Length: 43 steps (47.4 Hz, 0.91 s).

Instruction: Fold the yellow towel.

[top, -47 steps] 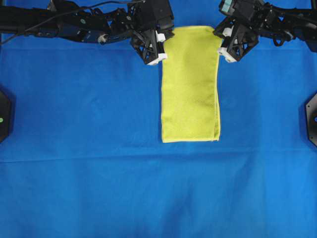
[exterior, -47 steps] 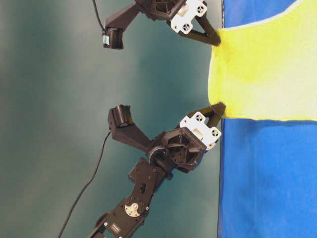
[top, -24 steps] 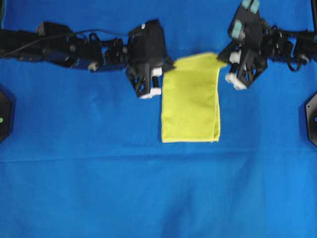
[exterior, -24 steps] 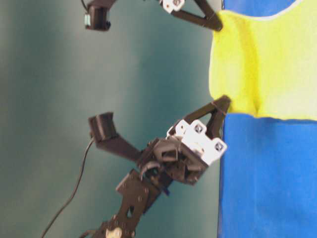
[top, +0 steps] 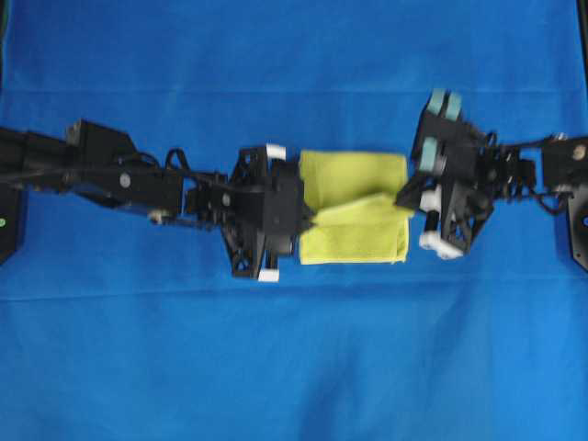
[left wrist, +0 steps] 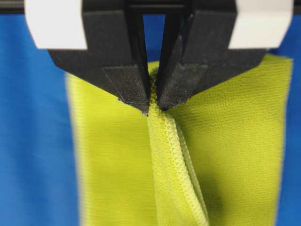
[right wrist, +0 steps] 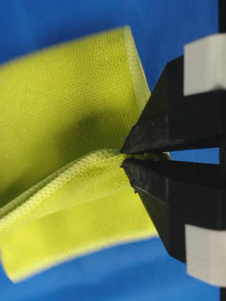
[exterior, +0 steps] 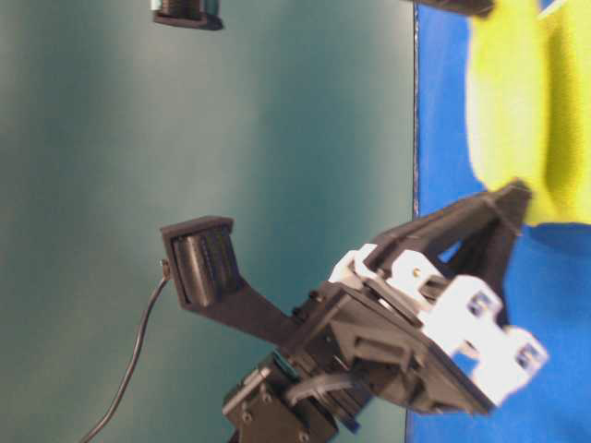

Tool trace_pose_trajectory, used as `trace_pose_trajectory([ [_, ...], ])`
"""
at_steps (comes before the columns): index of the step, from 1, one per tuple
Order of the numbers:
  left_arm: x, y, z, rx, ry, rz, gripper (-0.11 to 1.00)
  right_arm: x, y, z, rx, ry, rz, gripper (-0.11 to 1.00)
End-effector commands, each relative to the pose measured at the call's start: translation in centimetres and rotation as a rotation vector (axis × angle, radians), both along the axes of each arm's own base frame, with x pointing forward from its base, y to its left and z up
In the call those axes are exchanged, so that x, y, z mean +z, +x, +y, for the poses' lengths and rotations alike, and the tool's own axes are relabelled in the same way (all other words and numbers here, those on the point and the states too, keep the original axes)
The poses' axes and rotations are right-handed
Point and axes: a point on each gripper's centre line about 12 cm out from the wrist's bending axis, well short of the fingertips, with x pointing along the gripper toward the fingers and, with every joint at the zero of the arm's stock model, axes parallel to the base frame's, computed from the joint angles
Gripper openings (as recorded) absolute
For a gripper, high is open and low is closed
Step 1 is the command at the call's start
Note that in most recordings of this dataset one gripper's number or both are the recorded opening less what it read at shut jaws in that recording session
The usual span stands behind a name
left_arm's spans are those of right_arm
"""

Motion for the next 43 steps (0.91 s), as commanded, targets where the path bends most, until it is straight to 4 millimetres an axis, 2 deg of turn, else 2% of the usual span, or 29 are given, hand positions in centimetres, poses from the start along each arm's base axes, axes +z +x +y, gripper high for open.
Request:
trace_pose_trajectory([
  [1, 0.1, 0.2, -0.5, -0.010, -0.001, -0.009, 0.05, -0.2, 0.4, 0.3, 0.004, 0.005, 0.012, 0.04],
  [9, -1.5, 0.4, -0.5, -0.009, 0.000, 0.011, 0.05, -1.4, 0.7, 0.6, 0.014, 0.008, 0.050, 0.04],
  [26, -1.3, 0.8, -0.5, -0.010, -0.001, -0.040, 0.06, -1.4, 0.9, 1.4, 0.041, 0.006, 0.046, 0.04],
  [29, -1.2, 0.8, -0.5, -0.010, -0.002, -0.043, 0.11, -1.4, 1.0, 1.5, 0.046, 0.007, 0.043, 0.04],
  [36, -1.2, 0.8, -0.6, -0.011, -0.002, -0.047, 0.33, -1.2, 1.3, 1.7, 0.048, 0.009, 0.023, 0.06],
  [39, -1.2, 0.7, -0.7, -0.013, -0.002, -0.046, 0.39, -1.0, 1.5, 1.8, 0.052, 0.009, 0.009, 0.16],
  [43, -1.0, 0.6, -0.8, -0.017, -0.001, -0.046, 0.39, -0.6, 1.8, 2.1, 0.063, 0.009, -0.002, 0.42],
])
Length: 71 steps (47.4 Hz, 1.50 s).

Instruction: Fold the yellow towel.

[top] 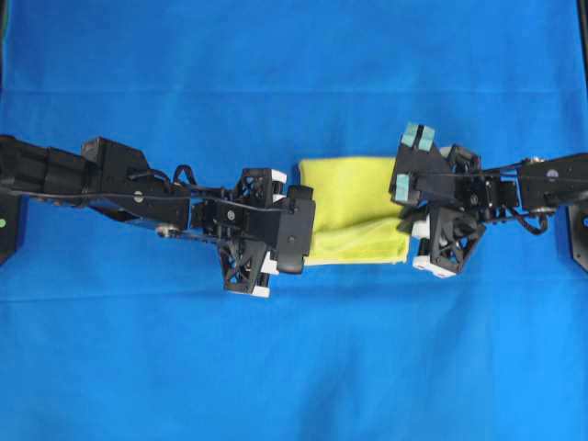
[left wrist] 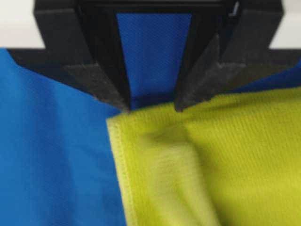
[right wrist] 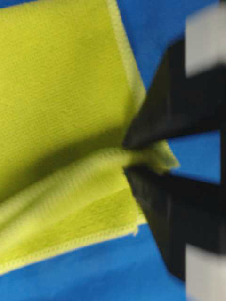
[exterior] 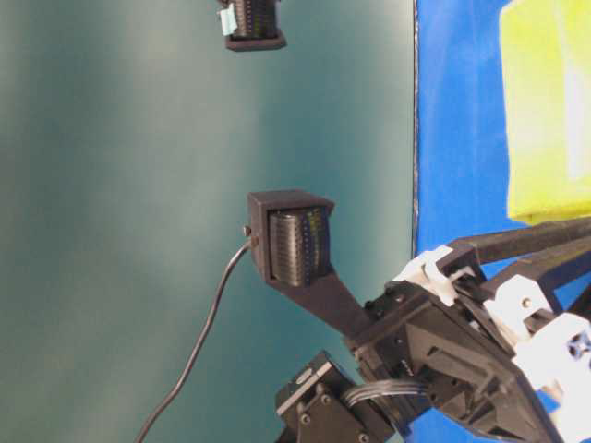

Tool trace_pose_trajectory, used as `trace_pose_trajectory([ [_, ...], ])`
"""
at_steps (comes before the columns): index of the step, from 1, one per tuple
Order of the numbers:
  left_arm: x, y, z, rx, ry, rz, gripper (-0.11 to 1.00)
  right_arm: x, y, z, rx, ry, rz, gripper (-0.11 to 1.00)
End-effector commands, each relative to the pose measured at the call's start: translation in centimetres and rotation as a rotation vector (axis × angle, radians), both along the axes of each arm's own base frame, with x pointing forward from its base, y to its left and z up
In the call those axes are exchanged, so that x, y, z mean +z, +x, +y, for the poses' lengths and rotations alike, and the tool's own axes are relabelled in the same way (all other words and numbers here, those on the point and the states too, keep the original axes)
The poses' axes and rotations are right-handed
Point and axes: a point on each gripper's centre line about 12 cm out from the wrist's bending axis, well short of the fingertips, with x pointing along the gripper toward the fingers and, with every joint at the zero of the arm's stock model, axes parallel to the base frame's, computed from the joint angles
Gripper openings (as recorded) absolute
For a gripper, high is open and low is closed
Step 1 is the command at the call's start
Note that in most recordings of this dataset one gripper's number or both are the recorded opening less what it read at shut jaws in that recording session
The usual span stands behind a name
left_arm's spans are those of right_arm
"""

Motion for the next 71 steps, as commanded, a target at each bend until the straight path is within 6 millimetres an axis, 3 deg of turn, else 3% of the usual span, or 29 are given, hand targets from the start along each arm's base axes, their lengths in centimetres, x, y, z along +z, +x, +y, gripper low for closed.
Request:
trace_pose_trajectory([
  [1, 1.4, 0.2, -0.3, -0.006, -0.002, -0.032, 0.39, 1.2, 1.0, 0.5, 0.018, -0.001, -0.046, 0.50],
  [5, 2.0, 0.0, -0.3, -0.006, -0.002, -0.041, 0.39, 2.0, 1.2, 0.8, 0.029, 0.000, -0.070, 0.63],
  [11, 4.1, -0.5, -0.6, -0.016, -0.005, -0.075, 0.39, 3.9, 1.4, 1.6, 0.051, 0.002, -0.120, 0.57],
  [22, 9.4, -2.9, -1.0, -0.037, -0.001, -0.183, 0.39, 8.6, 0.7, 1.9, 0.070, -0.009, -0.226, 0.57],
  [32, 11.6, -5.6, -0.7, -0.047, 0.010, -0.257, 0.38, 11.5, -1.5, 1.2, 0.103, -0.082, -0.344, 0.57],
  [44, 13.3, -10.3, 0.0, -0.032, 0.009, -0.420, 0.39, 14.6, -5.7, -0.5, 0.087, -0.167, -0.528, 0.57],
  [50, 13.8, -13.5, 0.7, -0.013, 0.000, -0.505, 0.39, 14.7, -8.0, -1.3, 0.069, -0.212, -0.575, 0.57],
  [57, 14.0, -17.1, 1.6, 0.027, -0.020, -0.552, 0.39, 13.2, -10.7, -2.5, 0.008, -0.236, -0.594, 0.57],
  [65, 12.7, -21.1, 2.0, 0.044, -0.020, -0.576, 0.38, 10.1, -12.7, -2.9, -0.031, -0.229, -0.628, 0.57],
  [71, 11.1, -24.0, 2.1, 0.056, -0.041, -0.587, 0.38, 8.7, -13.0, -2.8, -0.047, -0.194, -0.660, 0.57],
])
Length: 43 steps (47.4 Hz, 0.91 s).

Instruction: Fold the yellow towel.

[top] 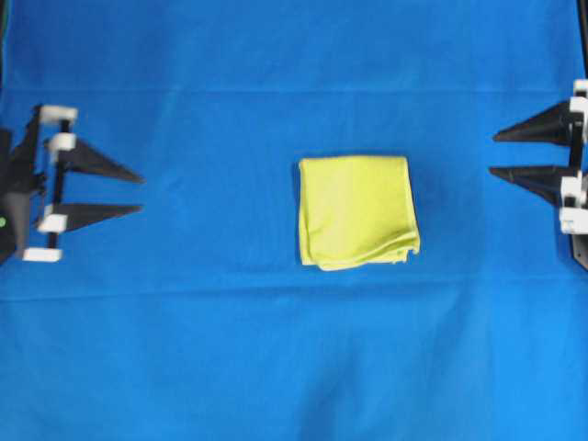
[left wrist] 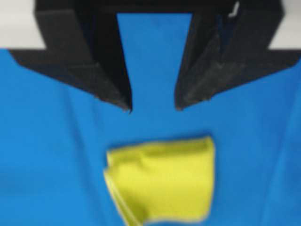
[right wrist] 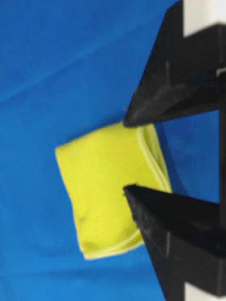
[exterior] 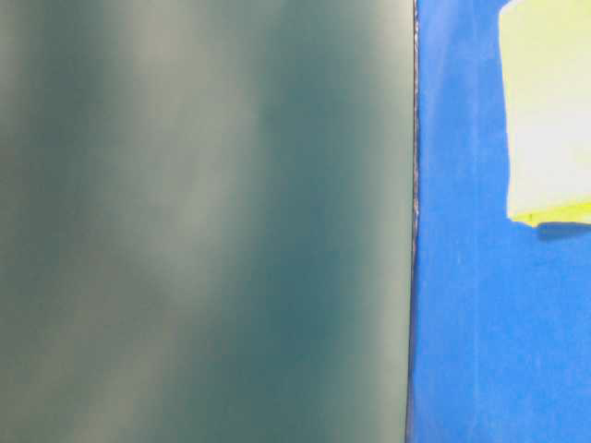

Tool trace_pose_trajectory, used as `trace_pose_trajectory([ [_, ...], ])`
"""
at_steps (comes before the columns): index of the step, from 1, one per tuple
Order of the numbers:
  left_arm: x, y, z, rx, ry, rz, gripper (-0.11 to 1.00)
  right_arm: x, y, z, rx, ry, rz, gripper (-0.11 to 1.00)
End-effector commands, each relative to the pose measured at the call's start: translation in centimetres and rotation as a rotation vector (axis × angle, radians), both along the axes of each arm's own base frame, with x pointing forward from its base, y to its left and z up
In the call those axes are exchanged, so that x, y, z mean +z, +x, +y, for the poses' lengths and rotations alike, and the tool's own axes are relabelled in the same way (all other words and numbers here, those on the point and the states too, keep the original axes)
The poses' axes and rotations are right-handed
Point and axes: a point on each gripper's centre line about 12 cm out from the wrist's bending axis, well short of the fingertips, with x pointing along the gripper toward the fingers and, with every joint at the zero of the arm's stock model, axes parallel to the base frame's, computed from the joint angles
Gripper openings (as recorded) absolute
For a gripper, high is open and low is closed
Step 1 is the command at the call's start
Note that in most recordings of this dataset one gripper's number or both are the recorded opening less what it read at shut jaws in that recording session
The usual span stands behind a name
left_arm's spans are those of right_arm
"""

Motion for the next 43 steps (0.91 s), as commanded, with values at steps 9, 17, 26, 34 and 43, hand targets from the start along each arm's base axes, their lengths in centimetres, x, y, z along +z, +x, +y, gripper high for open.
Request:
trace_pose_trajectory([
  [9, -0.3, -3.2, 0.4, 0.028, -0.074, -0.083, 0.38, -0.4, 0.4, 0.0, 0.007, 0.019, -0.020, 0.57],
  [17, -0.7, -3.4, 0.6, 0.045, -0.086, -0.028, 0.38, -0.4, 0.5, 0.0, 0.007, 0.020, -0.020, 0.57],
  [26, -0.7, -3.4, 0.7, 0.055, -0.086, -0.024, 0.38, -0.5, 0.5, 0.0, 0.001, 0.022, -0.005, 0.57],
  [34, -0.8, -3.4, 0.7, 0.055, -0.087, -0.022, 0.38, -0.5, 0.6, -0.1, -0.006, 0.025, 0.021, 0.57],
  [43, -0.7, -3.4, 0.7, 0.055, -0.087, -0.025, 0.38, -0.7, 0.6, -0.2, -0.008, 0.027, 0.033, 0.57],
])
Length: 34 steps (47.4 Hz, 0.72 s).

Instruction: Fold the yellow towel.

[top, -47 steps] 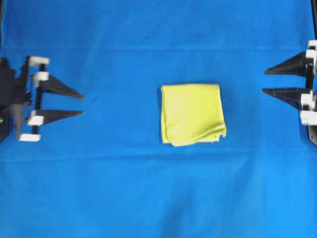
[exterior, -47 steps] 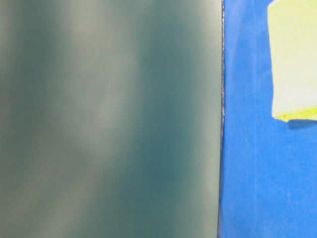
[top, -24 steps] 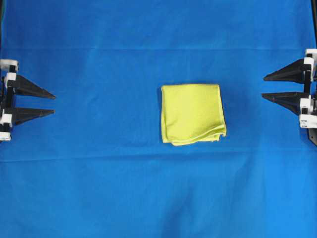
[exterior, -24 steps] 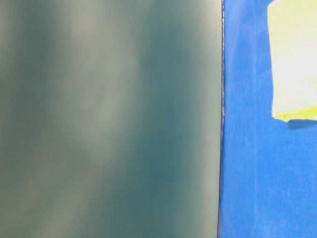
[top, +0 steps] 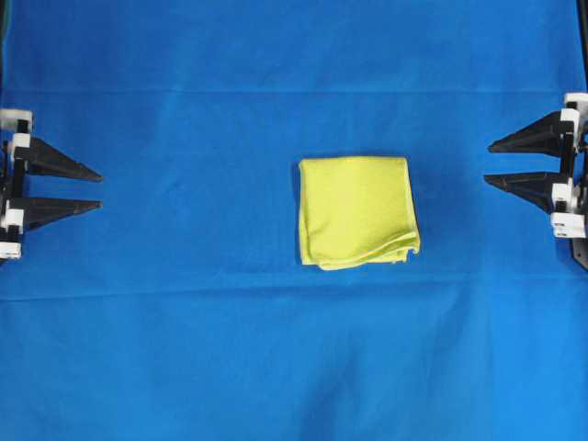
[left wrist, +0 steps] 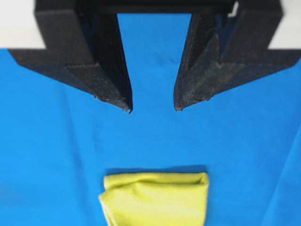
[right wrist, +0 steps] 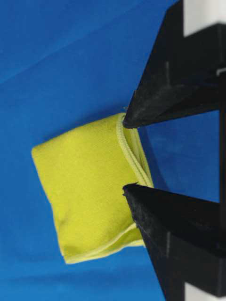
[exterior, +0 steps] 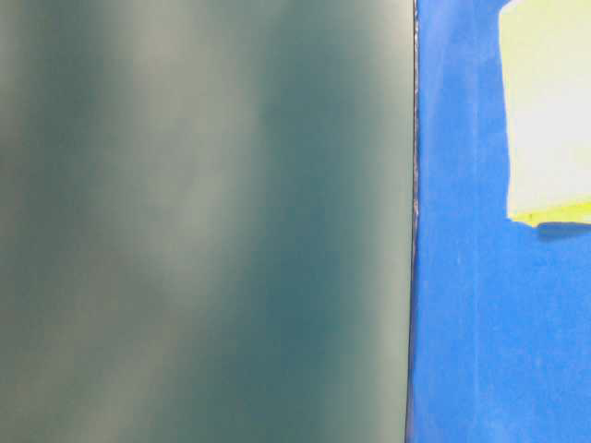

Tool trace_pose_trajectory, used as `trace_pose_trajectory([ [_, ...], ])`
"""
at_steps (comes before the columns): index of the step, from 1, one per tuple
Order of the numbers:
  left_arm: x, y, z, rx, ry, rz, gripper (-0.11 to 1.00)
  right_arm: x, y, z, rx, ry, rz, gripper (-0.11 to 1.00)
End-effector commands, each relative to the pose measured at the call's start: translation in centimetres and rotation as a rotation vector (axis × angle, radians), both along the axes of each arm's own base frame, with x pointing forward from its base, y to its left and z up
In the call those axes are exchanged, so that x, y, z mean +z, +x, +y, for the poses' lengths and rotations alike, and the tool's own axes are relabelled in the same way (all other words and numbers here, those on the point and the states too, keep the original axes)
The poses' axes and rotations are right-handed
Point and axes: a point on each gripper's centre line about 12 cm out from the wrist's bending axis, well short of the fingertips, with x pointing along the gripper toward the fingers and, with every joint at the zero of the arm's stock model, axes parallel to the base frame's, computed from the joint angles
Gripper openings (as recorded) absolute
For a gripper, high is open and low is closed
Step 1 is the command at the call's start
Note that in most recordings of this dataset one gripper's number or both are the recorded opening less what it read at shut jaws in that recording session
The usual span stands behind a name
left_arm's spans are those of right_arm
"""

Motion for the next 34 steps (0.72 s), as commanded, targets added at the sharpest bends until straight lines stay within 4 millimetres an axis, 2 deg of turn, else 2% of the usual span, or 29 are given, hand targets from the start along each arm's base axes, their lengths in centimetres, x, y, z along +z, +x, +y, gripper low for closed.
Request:
trace_pose_trajectory([
  [1, 0.58, 0.22, 0.06, 0.004, -0.003, -0.014, 0.38, 0.89, 0.47, -0.09, -0.001, -0.001, -0.017, 0.57],
  [34, 0.71, 0.19, 0.06, 0.004, -0.003, -0.020, 0.38, 0.49, 0.75, 0.49, 0.033, 0.006, 0.006, 0.56],
])
